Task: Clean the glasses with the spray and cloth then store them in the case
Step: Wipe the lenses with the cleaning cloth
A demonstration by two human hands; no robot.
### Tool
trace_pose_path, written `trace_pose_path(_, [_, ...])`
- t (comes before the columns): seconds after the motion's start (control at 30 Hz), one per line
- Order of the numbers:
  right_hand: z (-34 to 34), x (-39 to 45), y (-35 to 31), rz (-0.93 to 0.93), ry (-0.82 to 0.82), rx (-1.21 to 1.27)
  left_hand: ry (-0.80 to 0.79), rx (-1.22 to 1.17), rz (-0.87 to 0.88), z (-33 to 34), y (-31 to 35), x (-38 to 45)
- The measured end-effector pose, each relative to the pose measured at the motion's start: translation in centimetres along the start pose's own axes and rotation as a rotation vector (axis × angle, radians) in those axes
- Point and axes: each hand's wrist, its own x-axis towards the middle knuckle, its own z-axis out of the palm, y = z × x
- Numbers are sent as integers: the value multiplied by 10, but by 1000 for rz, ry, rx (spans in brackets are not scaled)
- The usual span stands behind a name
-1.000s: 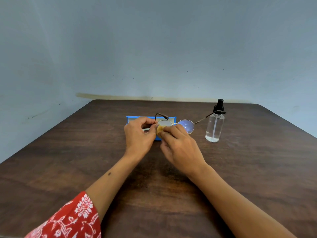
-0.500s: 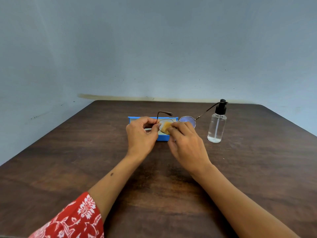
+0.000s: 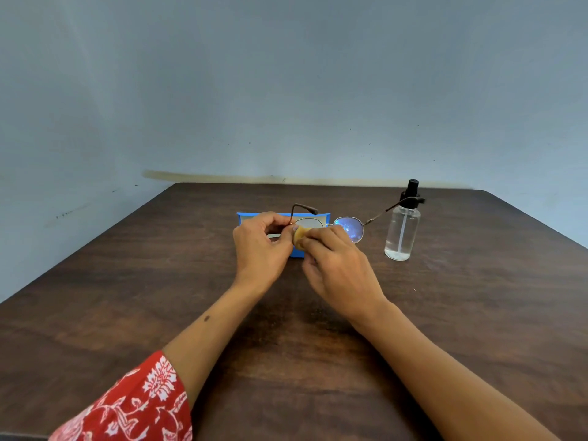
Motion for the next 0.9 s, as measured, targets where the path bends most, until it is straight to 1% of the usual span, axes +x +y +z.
trace_pose_path(0.1, [1, 1, -2, -21, -3, 14, 1, 15, 12, -1, 1, 0])
trace_pose_path(0.27, [0, 2, 4, 63, 52, -59, 6, 20, 9, 0, 3, -1])
trace_pose_path(0.43, [0, 1, -3, -31, -26, 27, 12, -1, 8, -1, 1, 0])
trace_pose_path(0.6, [0, 3, 4, 50, 73, -40, 19, -1, 6, 1, 2, 0])
trace_pose_path(0.77, [1, 1, -3, -32, 27, 11, 13, -11, 17, -1, 1, 0])
trace_pose_path(0.9, [2, 3, 2, 10, 81, -45, 16, -19, 9, 0, 2, 0])
